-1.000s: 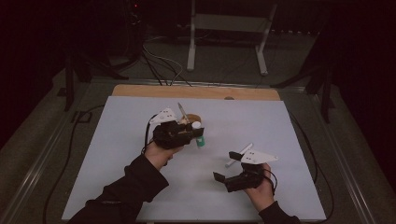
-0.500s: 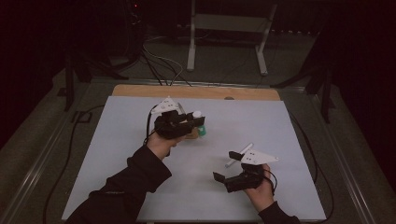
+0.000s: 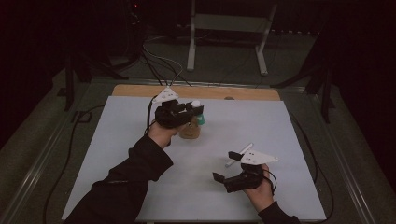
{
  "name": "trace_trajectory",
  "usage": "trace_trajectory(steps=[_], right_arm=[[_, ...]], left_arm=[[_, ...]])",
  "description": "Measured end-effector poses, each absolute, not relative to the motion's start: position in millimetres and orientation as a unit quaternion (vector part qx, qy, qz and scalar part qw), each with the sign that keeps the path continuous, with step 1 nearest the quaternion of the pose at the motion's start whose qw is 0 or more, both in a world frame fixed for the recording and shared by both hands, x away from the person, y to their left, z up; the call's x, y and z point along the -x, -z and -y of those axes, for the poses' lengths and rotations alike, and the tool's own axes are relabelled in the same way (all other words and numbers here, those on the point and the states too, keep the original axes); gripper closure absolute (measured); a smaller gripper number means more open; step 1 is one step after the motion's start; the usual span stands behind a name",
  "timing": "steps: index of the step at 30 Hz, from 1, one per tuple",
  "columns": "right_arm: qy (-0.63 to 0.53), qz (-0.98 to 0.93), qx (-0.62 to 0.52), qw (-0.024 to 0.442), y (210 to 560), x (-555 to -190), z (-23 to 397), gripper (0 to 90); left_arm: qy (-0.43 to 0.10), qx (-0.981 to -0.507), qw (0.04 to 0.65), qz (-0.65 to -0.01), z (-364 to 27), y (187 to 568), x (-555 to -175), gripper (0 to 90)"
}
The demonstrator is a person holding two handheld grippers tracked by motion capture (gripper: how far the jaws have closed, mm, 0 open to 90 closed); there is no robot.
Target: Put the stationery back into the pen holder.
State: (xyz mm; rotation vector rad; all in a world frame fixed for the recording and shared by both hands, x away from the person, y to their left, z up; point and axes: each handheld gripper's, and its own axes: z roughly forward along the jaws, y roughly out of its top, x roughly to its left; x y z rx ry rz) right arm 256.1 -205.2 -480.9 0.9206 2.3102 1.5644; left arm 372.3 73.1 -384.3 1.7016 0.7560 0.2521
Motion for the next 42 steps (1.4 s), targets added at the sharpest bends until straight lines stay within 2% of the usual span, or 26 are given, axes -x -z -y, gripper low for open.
trace_trajectory(steps=[11,42], right_arm=[[-0.531,-0.780,-0.315,0.100,481,-257,206,0.2],[-0.533,-0.780,-0.313,0.096,481,-256,206,0.2]], left_arm=[[-0.122,-0.724,0.590,-0.336,-74,383,-392,66.4],[-0.147,-0.725,0.557,-0.378,-82,427,-421,66.3]])
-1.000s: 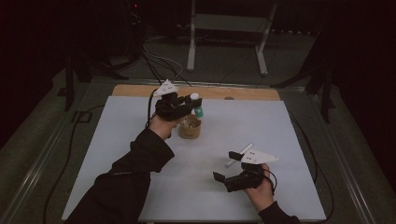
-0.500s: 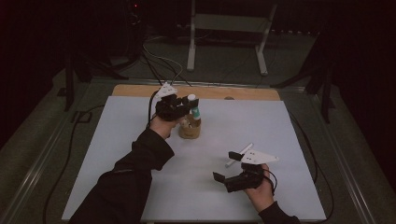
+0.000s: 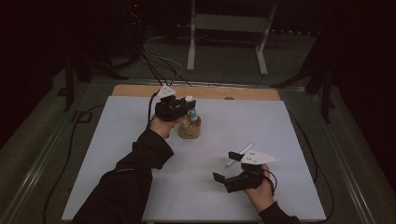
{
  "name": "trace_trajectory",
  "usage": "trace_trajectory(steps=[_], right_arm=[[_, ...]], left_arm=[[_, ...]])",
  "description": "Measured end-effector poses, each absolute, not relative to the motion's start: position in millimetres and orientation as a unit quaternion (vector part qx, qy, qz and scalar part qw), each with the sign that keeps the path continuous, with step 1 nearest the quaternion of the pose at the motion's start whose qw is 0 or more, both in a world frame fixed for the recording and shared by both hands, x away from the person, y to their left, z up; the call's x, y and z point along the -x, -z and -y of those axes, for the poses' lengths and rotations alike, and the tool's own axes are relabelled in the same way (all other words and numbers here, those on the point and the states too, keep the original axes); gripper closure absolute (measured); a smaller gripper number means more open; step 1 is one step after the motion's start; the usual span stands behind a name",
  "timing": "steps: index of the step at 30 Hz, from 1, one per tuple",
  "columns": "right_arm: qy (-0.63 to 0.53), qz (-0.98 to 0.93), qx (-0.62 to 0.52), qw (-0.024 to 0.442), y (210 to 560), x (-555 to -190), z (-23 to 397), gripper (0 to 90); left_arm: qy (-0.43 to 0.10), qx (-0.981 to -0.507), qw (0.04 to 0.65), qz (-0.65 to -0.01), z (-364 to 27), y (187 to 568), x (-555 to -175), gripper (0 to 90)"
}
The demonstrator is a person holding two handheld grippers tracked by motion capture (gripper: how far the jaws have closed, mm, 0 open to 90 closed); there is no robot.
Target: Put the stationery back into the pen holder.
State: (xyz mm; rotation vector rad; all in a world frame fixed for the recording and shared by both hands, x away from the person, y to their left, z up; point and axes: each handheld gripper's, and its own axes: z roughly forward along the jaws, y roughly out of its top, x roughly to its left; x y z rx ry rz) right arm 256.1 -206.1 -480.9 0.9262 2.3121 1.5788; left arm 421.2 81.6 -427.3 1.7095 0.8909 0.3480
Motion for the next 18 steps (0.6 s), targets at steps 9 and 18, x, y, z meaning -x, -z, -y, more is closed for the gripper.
trace_trajectory(steps=[9,18], right_arm=[[-0.531,-0.782,-0.313,0.095,481,-256,205,0.2],[-0.529,-0.784,-0.312,0.094,482,-256,205,0.2]], left_arm=[[-0.147,-0.729,0.547,-0.384,-79,438,-423,66.3],[-0.144,-0.733,0.539,-0.389,-77,448,-425,66.2]])
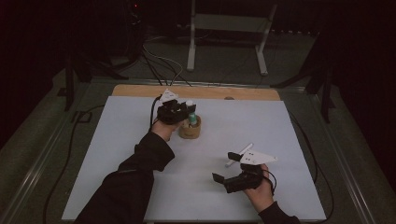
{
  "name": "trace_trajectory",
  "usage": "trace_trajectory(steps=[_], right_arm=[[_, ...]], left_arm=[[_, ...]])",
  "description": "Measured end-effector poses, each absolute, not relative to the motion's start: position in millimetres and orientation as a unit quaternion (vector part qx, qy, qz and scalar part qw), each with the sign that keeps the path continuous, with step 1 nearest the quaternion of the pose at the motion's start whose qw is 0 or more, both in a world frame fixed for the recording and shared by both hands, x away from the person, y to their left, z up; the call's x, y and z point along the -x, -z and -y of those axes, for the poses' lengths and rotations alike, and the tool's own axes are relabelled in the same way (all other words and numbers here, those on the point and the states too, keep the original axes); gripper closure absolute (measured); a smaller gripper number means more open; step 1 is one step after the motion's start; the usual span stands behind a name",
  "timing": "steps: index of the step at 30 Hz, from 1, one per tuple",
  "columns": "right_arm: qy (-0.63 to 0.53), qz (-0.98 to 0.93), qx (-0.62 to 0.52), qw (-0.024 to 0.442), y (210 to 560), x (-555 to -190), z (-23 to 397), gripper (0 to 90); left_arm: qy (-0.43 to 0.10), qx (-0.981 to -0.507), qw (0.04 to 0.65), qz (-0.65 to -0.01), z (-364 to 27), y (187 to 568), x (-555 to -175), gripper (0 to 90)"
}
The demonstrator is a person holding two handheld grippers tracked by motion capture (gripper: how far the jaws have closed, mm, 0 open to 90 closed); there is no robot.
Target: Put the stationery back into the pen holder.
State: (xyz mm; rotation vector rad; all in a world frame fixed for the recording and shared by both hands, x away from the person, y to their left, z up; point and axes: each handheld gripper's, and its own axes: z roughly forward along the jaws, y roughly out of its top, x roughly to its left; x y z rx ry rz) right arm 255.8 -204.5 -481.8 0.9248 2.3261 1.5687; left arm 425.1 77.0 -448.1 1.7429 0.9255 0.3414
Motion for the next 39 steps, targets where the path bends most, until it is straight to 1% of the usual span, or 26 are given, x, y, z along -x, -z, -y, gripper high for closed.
trace_trajectory(steps=[12,18,21,23,24,26,28,29,33,34,35,36,37,38,39], right_arm=[[-0.527,-0.785,-0.312,0.094,482,-256,205,0.3],[-0.527,-0.784,-0.314,0.093,482,-257,205,0.2],[-0.528,-0.784,-0.314,0.092,482,-256,205,0.2],[-0.529,-0.784,-0.313,0.092,482,-257,205,0.3],[-0.529,-0.783,-0.314,0.092,482,-257,206,0.2],[-0.529,-0.782,-0.315,0.092,482,-257,206,0.2],[-0.533,-0.780,-0.314,0.094,482,-257,206,0.3],[-0.533,-0.780,-0.314,0.094,482,-257,206,0.3],[-0.537,-0.778,-0.310,0.102,480,-256,207,0.2],[-0.541,-0.775,-0.308,0.107,479,-256,208,0.3],[-0.541,-0.775,-0.308,0.107,479,-256,208,0.3],[-0.544,-0.773,-0.308,0.104,479,-256,208,0.3],[-0.544,-0.773,-0.308,0.104,479,-256,208,0.3],[-0.544,-0.773,-0.308,0.107,478,-256,209,0.3],[-0.544,-0.773,-0.308,0.107,478,-256,209,0.3]], left_arm=[[-0.132,-0.758,0.512,-0.382,-69,455,-429,65.9],[-0.139,-0.770,0.498,-0.375,-63,454,-429,65.7],[-0.140,-0.768,0.500,-0.375,-63,454,-429,65.1],[-0.140,-0.761,0.510,-0.376,-65,451,-428,57.6],[-0.138,-0.754,0.516,-0.382,-66,446,-428,49.3],[-0.144,-0.751,0.520,-0.381,-68,441,-426,45.9],[-0.143,-0.751,0.520,-0.381,-70,435,-425,38.5],[-0.143,-0.751,0.520,-0.381,-70,435,-425,36.6],[-0.138,-0.746,0.532,-0.377,-75,426,-419,22.3],[-0.128,-0.747,0.538,-0.370,-78,422,-417,16.5],[-0.128,-0.747,0.538,-0.370,-78,422,-417,13.2],[-0.128,-0.752,0.540,-0.356,-81,420,-412,8.7],[-0.128,-0.752,0.540,-0.356,-81,420,-412,6.9],[-0.119,-0.755,0.542,-0.350,-83,418,-408,2.8],[-0.119,-0.755,0.542,-0.350,-83,418,-408,1.5]])
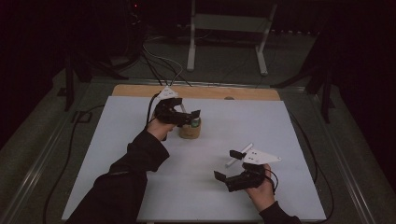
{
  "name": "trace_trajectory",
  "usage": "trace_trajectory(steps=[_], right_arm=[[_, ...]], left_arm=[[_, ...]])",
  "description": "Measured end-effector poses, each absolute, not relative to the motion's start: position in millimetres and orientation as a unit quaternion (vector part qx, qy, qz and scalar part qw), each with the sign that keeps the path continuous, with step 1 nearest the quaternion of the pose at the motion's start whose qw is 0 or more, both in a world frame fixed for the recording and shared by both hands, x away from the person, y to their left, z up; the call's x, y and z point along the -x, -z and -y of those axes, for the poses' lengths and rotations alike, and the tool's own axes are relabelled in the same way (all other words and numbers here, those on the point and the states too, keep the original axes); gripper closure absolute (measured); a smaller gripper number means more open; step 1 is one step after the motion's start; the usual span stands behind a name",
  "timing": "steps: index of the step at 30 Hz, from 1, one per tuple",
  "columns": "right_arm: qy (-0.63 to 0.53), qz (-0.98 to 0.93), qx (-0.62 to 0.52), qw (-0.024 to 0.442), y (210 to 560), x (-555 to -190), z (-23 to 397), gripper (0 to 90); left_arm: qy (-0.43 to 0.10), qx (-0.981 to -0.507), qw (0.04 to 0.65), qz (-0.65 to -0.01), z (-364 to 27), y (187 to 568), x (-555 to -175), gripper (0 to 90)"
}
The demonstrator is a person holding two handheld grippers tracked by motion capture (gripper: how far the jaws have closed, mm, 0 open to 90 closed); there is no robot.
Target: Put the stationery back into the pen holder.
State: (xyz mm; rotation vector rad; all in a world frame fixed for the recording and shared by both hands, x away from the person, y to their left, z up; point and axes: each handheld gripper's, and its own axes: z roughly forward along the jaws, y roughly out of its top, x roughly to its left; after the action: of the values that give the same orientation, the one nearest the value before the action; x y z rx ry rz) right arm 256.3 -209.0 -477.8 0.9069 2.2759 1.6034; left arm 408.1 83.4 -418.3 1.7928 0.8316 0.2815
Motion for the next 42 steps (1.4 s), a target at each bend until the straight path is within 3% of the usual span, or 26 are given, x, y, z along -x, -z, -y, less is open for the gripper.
trace_trajectory(steps=[18,27,42], right_arm=[[-0.574,-0.753,-0.303,0.105,460,-258,225,0.2],[-0.590,-0.730,-0.316,0.136,447,-258,242,0.2],[-0.591,-0.722,-0.328,0.148,443,-258,250,0.3]], left_arm=[[-0.092,-0.747,0.577,-0.316,-94,436,-347,0.3],[-0.086,-0.747,0.585,-0.304,-72,459,-318,0.3],[-0.072,-0.771,0.564,-0.288,-37,485,-299,0.3]])
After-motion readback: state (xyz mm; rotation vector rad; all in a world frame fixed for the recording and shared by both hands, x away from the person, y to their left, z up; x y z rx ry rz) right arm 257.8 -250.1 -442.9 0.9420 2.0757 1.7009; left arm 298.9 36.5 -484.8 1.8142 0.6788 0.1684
